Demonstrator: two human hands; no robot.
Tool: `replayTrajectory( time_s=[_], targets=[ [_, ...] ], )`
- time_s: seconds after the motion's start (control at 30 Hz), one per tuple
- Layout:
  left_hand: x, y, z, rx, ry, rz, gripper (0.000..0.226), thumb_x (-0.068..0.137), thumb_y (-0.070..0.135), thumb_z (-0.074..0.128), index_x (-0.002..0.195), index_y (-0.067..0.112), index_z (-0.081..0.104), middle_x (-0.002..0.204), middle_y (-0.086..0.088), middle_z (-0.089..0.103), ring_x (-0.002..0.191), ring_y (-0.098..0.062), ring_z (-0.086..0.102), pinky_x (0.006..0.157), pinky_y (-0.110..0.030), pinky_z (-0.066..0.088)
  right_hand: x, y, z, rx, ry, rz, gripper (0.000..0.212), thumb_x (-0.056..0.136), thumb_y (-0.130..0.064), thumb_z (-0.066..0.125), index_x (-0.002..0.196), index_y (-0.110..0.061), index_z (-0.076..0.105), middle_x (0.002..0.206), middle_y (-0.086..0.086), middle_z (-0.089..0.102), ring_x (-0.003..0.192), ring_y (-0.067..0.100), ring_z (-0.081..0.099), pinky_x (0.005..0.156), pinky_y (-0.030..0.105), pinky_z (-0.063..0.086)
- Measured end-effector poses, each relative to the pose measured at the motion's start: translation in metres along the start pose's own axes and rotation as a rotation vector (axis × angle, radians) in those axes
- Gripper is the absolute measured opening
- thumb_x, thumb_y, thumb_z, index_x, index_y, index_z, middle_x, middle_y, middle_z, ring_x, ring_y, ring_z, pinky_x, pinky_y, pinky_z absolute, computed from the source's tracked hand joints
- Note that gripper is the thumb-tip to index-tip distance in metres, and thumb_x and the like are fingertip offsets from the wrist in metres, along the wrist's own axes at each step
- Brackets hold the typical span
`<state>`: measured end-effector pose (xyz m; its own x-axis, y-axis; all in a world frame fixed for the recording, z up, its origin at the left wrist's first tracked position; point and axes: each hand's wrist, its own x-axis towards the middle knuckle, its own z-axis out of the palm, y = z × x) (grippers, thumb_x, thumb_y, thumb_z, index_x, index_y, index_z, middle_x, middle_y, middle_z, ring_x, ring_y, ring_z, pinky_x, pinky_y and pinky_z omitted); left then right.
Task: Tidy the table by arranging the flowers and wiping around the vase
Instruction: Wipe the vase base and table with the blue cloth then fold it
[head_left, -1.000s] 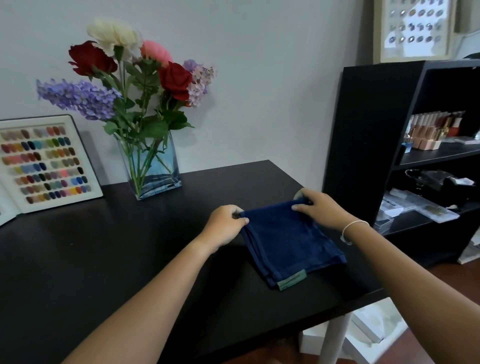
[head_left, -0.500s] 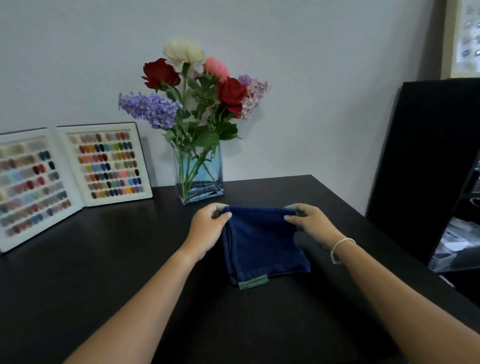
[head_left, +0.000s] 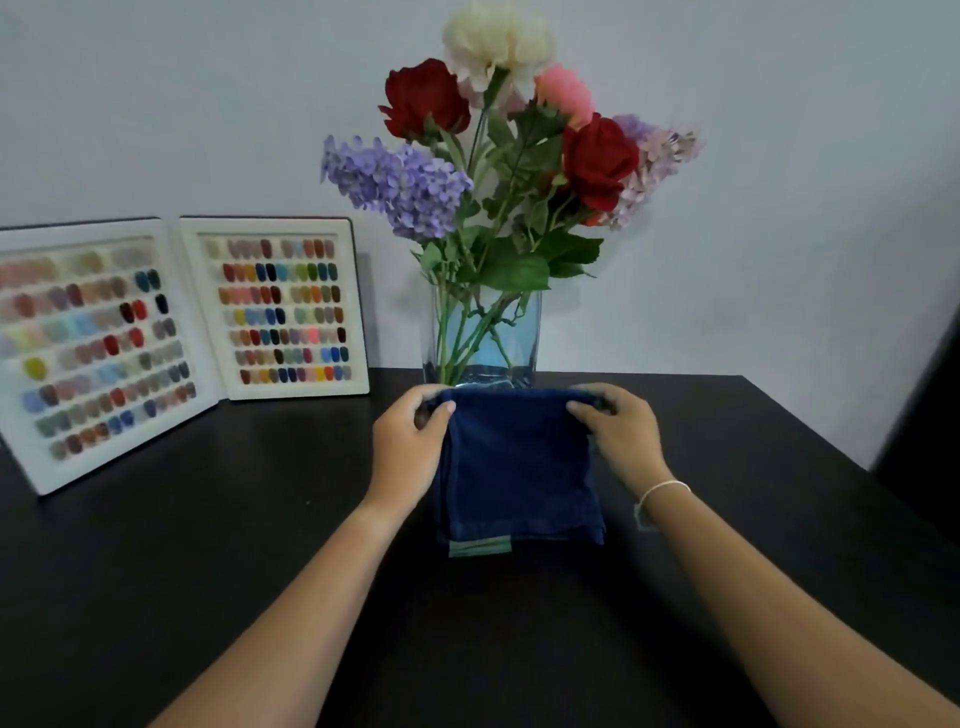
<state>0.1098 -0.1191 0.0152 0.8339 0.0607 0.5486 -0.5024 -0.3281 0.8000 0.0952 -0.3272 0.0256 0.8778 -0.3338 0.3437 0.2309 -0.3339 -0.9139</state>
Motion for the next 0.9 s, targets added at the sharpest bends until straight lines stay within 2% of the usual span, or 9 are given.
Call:
replayTrajectory(
  time_s=[0.13, 0.3, 0.4, 0.5, 0.57, 0.63, 0.77, 0.83, 0.9],
  targets=[
    [0.03, -0.017, 0.009, 0.008, 0.084, 0.069, 0.017, 0.086, 0.011, 0.059, 0.101, 0.013, 0.064, 0.094, 0.003, 0.063, 0.087, -0.001, 0.057, 0.077, -0.004, 0.041, 0.033, 0.005, 0.024, 0.069, 0.079, -0.031, 0.025, 0.081, -0.01, 0.063, 0.076, -0.034, 0.061, 0.076, -0.005, 0.062, 0.063, 0.01, 0.053, 0.046, 0.015, 0.047],
    [0.063, -0.034, 0.023, 0.042, 0.166, 0.208, 0.015, 0.084, 0.009, 0.06, 0.098, 0.011, 0.064, 0.093, 0.001, 0.058, 0.085, -0.001, 0.055, 0.078, -0.008, 0.042, 0.068, 0.01, 0.049, 0.155, 0.215, -0.099, 0.02, 0.082, -0.008, 0.061, 0.084, -0.029, 0.063, 0.081, -0.008, 0.061, 0.063, 0.011, 0.054, 0.046, 0.012, 0.048],
    [0.078, -0.041, 0.028, 0.047, 0.192, 0.256, 0.015, 0.083, 0.009, 0.062, 0.098, 0.011, 0.063, 0.093, -0.003, 0.056, 0.081, -0.002, 0.054, 0.075, -0.008, 0.042, 0.084, 0.01, 0.061, 0.216, 0.299, -0.142, 0.019, 0.082, -0.008, 0.061, 0.086, -0.027, 0.063, 0.079, -0.01, 0.06, 0.063, 0.01, 0.054, 0.049, 0.014, 0.05],
    [0.091, -0.048, 0.033, 0.059, 0.212, 0.285, 0.014, 0.084, 0.011, 0.061, 0.098, 0.011, 0.062, 0.093, -0.005, 0.053, 0.078, -0.002, 0.053, 0.073, -0.009, 0.042, 0.097, 0.011, 0.071, 0.225, 0.364, -0.175, 0.018, 0.081, -0.01, 0.062, 0.087, -0.027, 0.065, 0.081, -0.011, 0.061, 0.072, 0.012, 0.057, 0.066, 0.027, 0.054],
    [0.096, -0.052, 0.036, 0.051, 0.226, 0.274, 0.015, 0.084, 0.014, 0.062, 0.098, 0.013, 0.062, 0.097, -0.006, 0.05, 0.081, -0.002, 0.052, 0.076, -0.011, 0.043, 0.103, 0.011, 0.076, 0.215, 0.4, -0.215, 0.018, 0.082, -0.011, 0.062, 0.088, -0.028, 0.064, 0.089, -0.012, 0.06, 0.077, 0.012, 0.057, 0.074, 0.031, 0.054],
    [0.099, -0.056, 0.038, 0.027, 0.236, 0.253, 0.015, 0.083, 0.015, 0.062, 0.098, 0.015, 0.062, 0.101, -0.006, 0.047, 0.086, -0.001, 0.05, 0.081, -0.017, 0.045, 0.108, 0.012, 0.082, 0.183, 0.437, -0.259, 0.017, 0.082, -0.011, 0.062, 0.088, -0.028, 0.063, 0.091, -0.017, 0.051, 0.077, 0.007, 0.055, 0.076, 0.027, 0.053],
    [0.1, -0.059, 0.043, -0.101, 0.24, 0.228, 0.02, 0.083, 0.017, 0.062, 0.099, 0.026, 0.054, 0.107, 0.003, 0.044, 0.1, -0.014, 0.054, 0.088, -0.036, 0.05, 0.113, 0.014, 0.093, 0.184, 0.49, -0.269, 0.016, 0.083, -0.013, 0.062, 0.09, -0.028, 0.058, 0.089, -0.016, 0.045, 0.076, 0.004, 0.053, 0.069, 0.01, 0.047],
    [0.099, -0.062, 0.045, -0.203, 0.234, 0.161, 0.028, 0.082, 0.021, 0.063, 0.103, 0.034, 0.049, 0.113, 0.007, 0.047, 0.105, -0.014, 0.055, 0.087, -0.039, 0.051, 0.113, 0.015, 0.097, 0.196, 0.513, -0.271, 0.019, 0.083, -0.014, 0.062, 0.092, -0.028, 0.054, 0.09, -0.01, 0.049, 0.074, 0.003, 0.052, 0.063, 0.008, 0.045],
    [0.096, -0.068, 0.046, -0.282, 0.186, 0.085, 0.035, 0.082, 0.026, 0.063, 0.109, 0.041, 0.047, 0.122, 0.003, 0.052, 0.111, -0.014, 0.055, 0.091, -0.042, 0.05, 0.112, 0.015, 0.1, 0.218, 0.524, -0.271, 0.018, 0.083, -0.015, 0.061, 0.092, -0.027, 0.052, 0.093, -0.005, 0.054, 0.075, 0.002, 0.053, 0.063, 0.009, 0.044]
  ],
)
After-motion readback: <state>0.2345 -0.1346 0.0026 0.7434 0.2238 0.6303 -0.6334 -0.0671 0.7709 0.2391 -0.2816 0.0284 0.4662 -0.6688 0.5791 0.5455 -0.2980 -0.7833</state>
